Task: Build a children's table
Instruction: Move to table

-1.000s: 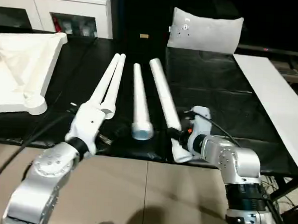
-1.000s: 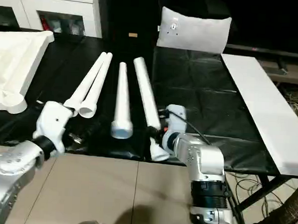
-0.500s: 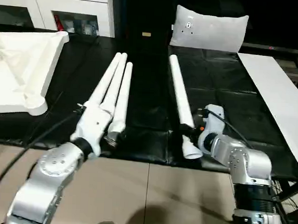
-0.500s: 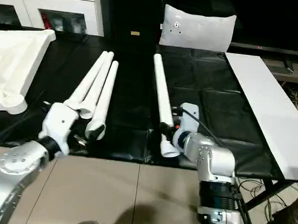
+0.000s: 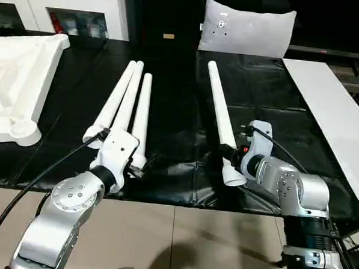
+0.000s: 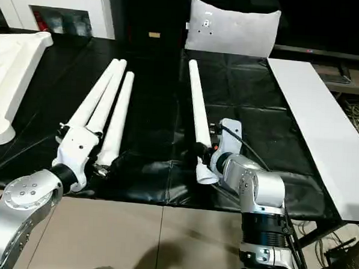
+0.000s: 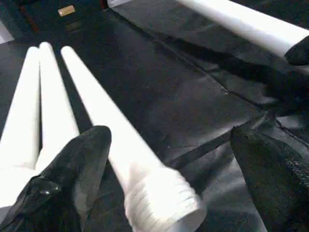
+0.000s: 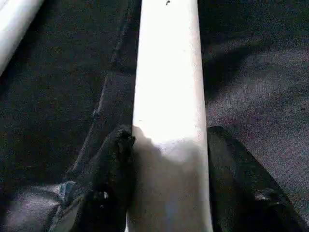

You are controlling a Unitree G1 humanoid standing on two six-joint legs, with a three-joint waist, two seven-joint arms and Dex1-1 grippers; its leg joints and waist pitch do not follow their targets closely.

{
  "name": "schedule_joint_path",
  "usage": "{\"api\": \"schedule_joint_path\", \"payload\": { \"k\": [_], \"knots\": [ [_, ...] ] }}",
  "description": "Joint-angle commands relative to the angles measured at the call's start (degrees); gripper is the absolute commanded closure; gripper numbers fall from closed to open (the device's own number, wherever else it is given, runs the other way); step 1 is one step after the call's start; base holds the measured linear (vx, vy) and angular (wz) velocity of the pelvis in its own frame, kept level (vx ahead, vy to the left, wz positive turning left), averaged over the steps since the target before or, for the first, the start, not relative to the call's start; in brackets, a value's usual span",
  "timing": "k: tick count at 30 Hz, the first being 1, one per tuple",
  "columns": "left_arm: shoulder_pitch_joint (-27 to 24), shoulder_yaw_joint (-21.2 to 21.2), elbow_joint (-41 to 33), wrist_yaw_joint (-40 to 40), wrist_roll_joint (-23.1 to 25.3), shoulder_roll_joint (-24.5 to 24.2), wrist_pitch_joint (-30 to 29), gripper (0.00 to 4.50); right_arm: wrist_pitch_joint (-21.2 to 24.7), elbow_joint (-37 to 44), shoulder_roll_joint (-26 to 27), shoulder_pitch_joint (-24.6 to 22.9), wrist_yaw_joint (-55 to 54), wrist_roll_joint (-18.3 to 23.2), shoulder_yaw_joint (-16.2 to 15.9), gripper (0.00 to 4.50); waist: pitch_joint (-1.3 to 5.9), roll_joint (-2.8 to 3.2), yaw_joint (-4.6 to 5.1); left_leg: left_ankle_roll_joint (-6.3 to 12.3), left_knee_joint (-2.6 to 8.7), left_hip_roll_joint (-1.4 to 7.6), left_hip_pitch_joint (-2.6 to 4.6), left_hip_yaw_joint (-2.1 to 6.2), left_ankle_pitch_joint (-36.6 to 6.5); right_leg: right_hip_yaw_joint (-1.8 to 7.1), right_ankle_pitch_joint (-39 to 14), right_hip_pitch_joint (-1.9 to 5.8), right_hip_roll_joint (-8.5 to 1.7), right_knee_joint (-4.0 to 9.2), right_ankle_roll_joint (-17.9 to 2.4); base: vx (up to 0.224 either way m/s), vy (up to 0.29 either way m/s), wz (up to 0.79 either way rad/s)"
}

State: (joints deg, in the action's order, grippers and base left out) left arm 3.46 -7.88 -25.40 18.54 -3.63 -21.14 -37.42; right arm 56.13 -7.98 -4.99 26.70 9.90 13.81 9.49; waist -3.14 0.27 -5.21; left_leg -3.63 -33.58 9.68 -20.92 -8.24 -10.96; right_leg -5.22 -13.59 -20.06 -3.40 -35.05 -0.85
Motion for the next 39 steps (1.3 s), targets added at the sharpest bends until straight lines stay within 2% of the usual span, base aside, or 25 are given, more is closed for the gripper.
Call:
{"api": "schedule_joint_path", "payload": {
  "k": [1, 5, 13, 14, 15, 17, 19, 20, 21, 23, 24, 25, 26, 27, 28, 29, 30, 31, 32, 34, 35, 36, 37, 38, 39],
  "knots": [
    [0.47, -0.81, 0.47, 0.52, 0.33, -0.24, 0.24, 0.10, 1.95, -2.07, -0.58, -1.29, -1.07, -0.91, -0.29, 2.61, 2.79, 0.89, -0.03, -3.53, 4.90, 3.63, 0.78, 0.99, -11.84, 4.01, -6.20, 1.38, -5.41, 4.09, -8.48, 0.000, 0.000, 0.00],
    [0.40, -0.76, 0.55, 0.60, 0.43, -0.24, 0.26, 0.10, 3.64, -3.01, -3.05, -0.66, -0.41, -0.98, 0.02, 2.61, 2.72, 0.89, -0.03, -4.08, 5.00, 3.71, 0.91, 1.02, -13.44, 4.06, -8.66, 1.20, -5.36, 4.30, -7.64, 0.000, 0.000, 0.00],
    [0.33, -0.86, 0.75, 0.50, 0.50, -0.09, 0.34, 0.10, 3.41, -2.27, -3.92, -0.99, -0.48, -1.14, -0.31, 2.61, 2.96, 0.73, -0.01, -3.48, 4.73, 3.62, 0.67, 0.93, -10.59, 4.00, -5.47, 1.39, -5.34, 3.97, -8.19, 0.000, 0.000, 0.00],
    [0.35, -0.59, 0.78, 0.17, 0.59, 0.10, 0.64, 0.10, 1.94, -1.72, -3.75, -1.32, -0.67, -1.34, -0.53, 2.61, 2.95, 0.72, -0.02, -3.41, 4.72, 3.62, 0.65, 0.89, -10.47, 4.02, -5.24, 1.39, -5.34, 3.96, -8.34, 0.000, 0.000, 0.00],
    [0.53, 0.12, 0.82, -0.38, 0.39, 0.77, 1.66, 0.10, -2.49, -0.27, -3.63, -2.05, -0.42, -1.66, -1.08, 2.61, 2.95, 0.68, -0.04, -3.39, 4.72, 3.66, 0.68, 0.87, -10.49, 4.01, -5.22, 1.37, -5.35, 3.97, -8.37, 0.000, 0.000, 0.00],
    [0.68, 0.48, 0.87, -0.72, 0.28, 1.16, 2.08, 0.10, -4.96, 0.63, -3.83, -2.50, -0.08, -2.02, -1.70, 2.61, 3.02, 0.68, -0.14, -3.40, 4.69, 3.77, 0.64, 0.84, -10.50, 4.02, -5.09, 1.38, -5.52, 4.02, -8.35, 0.000, 0.000, 0.00],
    [1.25, 1.85, 1.26, -2.62, 0.41, 2.60, 3.66, 0.10, -11.53, 4.11, -4.81, -4.08, 0.95, -3.99, -4.34, 2.61, 3.04, 0.66, -0.20, -3.30, 4.59, 3.82, 0.57, 0.78, -10.20, 4.04, -4.48, 1.39, -5.50, 4.03, -8.26, 0.000, 0.000, 0.00],
    [2.73, 4.70, 3.33, -6.96, 1.21, 5.16, 8.66, 0.10, -17.72, 9.79, -4.53, -5.83, 0.89, -5.17, -5.45, 2.61, 3.10, 0.80, -0.28, -3.02, 4.44, 3.70, 0.43, 0.77, -9.44, 4.09, -3.20, 1.52, -5.43, 4.02, -8.04, 0.000, 0.000, 0.00],
    [3.03, 5.27, 3.74, -7.75, 1.30, 5.62, 9.31, 0.10, -18.61, 10.91, -4.35, -6.12, 0.70, -5.29, -5.45, 2.61, 3.05, 0.60, -0.29, -2.76, 4.39, 3.73, 0.36, 0.70, -9.20, 4.16, -2.68, 1.53, -5.45, 4.20, -7.80, 0.000, 0.000, 0.00],
    [4.09, 7.57, 4.52, -9.96, 0.59, 7.31, 9.15, 0.10, -18.88, 14.87, -3.12, -7.15, -0.49, -4.85, -4.72, 2.61, 3.53, 0.32, -0.11, -1.61, 4.09, 3.50, -0.17, 0.83, -5.31, 4.12, 2.45, 2.19, -5.25, 3.34, -7.66, 0.000, 0.000, 0.00],
    [4.87, 9.04, 4.30, -11.16, -0.17, 8.50, 9.61, 0.10, -19.59, 18.84, -2.64, -8.71, -2.26, -5.95, -5.28, 2.61, 3.67, 0.36, -0.14, -0.09, 3.66, 3.24, -0.34, 0.71, -2.01, 4.19, 7.25, 2.01, -5.27, 2.96, -7.89, 0.000, 0.000, 0.00],
    [5.09, 9.31, 4.21, -11.41, -0.29, 8.73, 9.85, 0.10, -20.19, 19.97, -2.70, -9.26, -2.76, -6.57, -5.72, 2.61, 3.70, 0.26, -0.32, 0.94, 3.44, 2.95, -0.48, 0.37, -1.55, 4.47, 7.91, 2.12, -5.69, 2.99, -8.13, 0.000, 0.000, 0.00],
    [5.24, 9.49, 4.13, -11.54, -0.38, 8.87, 10.43, 0.10, -21.18, 21.28, -2.81, -10.15, -3.25, -7.45, -6.52, 2.61, 3.63, 0.32, -0.55, 3.49, 3.26, 2.63, -0.83, 0.18, -1.84, 4.88, 7.24, 2.35, -6.73, 3.20, -9.37, 0.000, 0.000, 0.00],
    [5.21, 9.50, 3.96, -11.40, -0.50, 8.87, 10.55, 0.10, -21.73, 22.48, -2.79, -11.10, -3.47, -7.92, -7.15, 2.61, 3.58, 0.18, -0.71, 5.04, 3.06, 2.49, -1.15, 0.00, -2.36, 5.21, 5.77, 2.58, -7.47, 3.71, -9.88, 0.000, 0.000, 0.00],
    [5.11, 9.47, 3.85, -11.15, -0.49, 8.86, 10.58, 0.10, -23.02, 23.51, -2.54, -12.23, -4.16, -8.64, -7.61, 2.61, 3.54, 0.18, -1.40, 7.93, 1.62, 2.47, -1.51, 0.19, -3.30, 6.54, 1.91, 2.73, -10.00, 5.10, -10.75, 0.000, 0.000, 0.00],
    [4.99, 9.42, 3.79, -10.94, -0.45, 8.84, 10.60, 0.10, -23.97, 24.35, -2.05, -13.20, -4.70, -8.83, -7.64, 2.61, 3.55, 0.09, -2.26, 9.89, -0.52, 2.92, -2.47, 1.07, -3.04, 8.43, -1.76, 3.45, -13.34, 6.25, -11.41, 0.000, 0.000, 0.00],
    [4.84, 9.34, 4.18, -10.86, -0.31, 9.04, 11.27, 0.10, -26.01, 24.92, -1.12, -14.54, -5.42, -8.85, -7.30, 2.61, 3.31, 0.05, -2.94, 10.15, -2.79, 3.71, -3.62, 2.41, -3.33, 10.04, -6.76, 3.67, -16.25, 7.38, -12.04, 0.003, 0.073, -0.05],
    [4.73, 9.33, 4.27, -10.82, -0.29, 9.10, 11.47, 0.10, -26.52, 25.10, -0.81, -14.90, -5.65, -8.84, -7.14, 2.61, 3.33, 0.80, -3.25, 9.72, -3.70, 4.03, -4.02, 3.10, -3.61, 10.58, -9.45, 3.60, -17.20, 7.76, -12.70, -0.009, 0.119, -0.10],
    [4.43, 9.25, 4.34, -10.72, -0.28, 9.17, 11.63, 0.10, -27.40, 25.60, -0.43, -15.55, -6.00, -8.90, -6.93, 2.61, 3.39, 1.24, -3.48, 9.23, -3.71, 4.36, -4.35, 3.98, -3.33, 10.23, -12.20, 3.54, -16.49, 7.76, -14.02, -0.009, 0.119, -0.10],
    [4.15, 9.24, 4.66, -10.76, -0.17, 9.33, 12.05, 0.10, -28.28, 26.18, -0.38, -16.28, -6.12, -9.65, -7.23, 2.61, 3.57, 1.65, -3.29, 10.91, -1.13, 3.86, -3.51, 3.65, -1.68, 8.09, -11.79, 2.97, -12.45, 6.65, -13.81, -0.012, 0.200, -0.03],
    [4.01, 9.23, 4.86, -10.81, -0.12, 9.46, 12.28, 0.10, -28.70, 26.65, -0.56, -16.86, -6.38, -10.16, -7.68, 2.61, 3.95, 3.34, -0.64, 19.54, 2.51, 2.16, 2.04, 2.27, 4.48, 2.39, -7.37, -1.94, -2.08, 1.15, -9.86, -0.012, 0.224, 0.02],
    [4.01, 9.23, 4.87, -10.81, -0.12, 9.46, 12.28, 0.10, -28.71, 26.67, -0.56, -16.88, -6.38, -10.17, -7.69, 2.61, 3.91, 3.75, 0.63, 23.78, 3.11, 2.11, 3.64, 2.81, 6.75, 0.45, -7.31, -3.64, 0.23, -1.94, -7.05, -0.007, 0.260, 0.07],
    [3.98, 9.14, 4.90, -10.77, -0.11, 9.44, 12.23, 0.10, -28.72, 26.77, -0.55, -17.05, -6.44, -10.16, -7.78, 2.61, 3.50, 4.14, 0.75, 28.83, 4.56, 3.04, 3.14, 2.54, 9.96, -1.13, -8.18, -5.67, 1.20, -7.34, -0.39, -0.027, 0.225, 0.06],
    [3.94, 9.03, 5.00, -10.65, -0.11, 9.36, 12.34, 0.10, -29.17, 27.07, -0.03, -17.56, -6.77, -9.92, -7.73, 2.61, 3.40, 3.18, 0.68, 31.54, 4.94, 4.73, 1.79, 2.86, 10.62, -0.87, -7.16, -5.92, -0.22, -9.03, 4.40, -0.027, 0.225, 0.06],
    [3.90, 9.03, 5.02, -10.62, -0.11, 9.35, 12.38, 0.10, -29.32, 27.11, 0.09, -17.69, -6.83, -9.91, -7.75, 2.61, 3.09, 2.98, 0.47, 31.08, 5.38, 4.65, 1.03, 2.23, 8.62, -0.79, -7.05, -5.70, -0.63, -9.11, 5.18, -0.069, 0.160, 0.02]
  ]
}}
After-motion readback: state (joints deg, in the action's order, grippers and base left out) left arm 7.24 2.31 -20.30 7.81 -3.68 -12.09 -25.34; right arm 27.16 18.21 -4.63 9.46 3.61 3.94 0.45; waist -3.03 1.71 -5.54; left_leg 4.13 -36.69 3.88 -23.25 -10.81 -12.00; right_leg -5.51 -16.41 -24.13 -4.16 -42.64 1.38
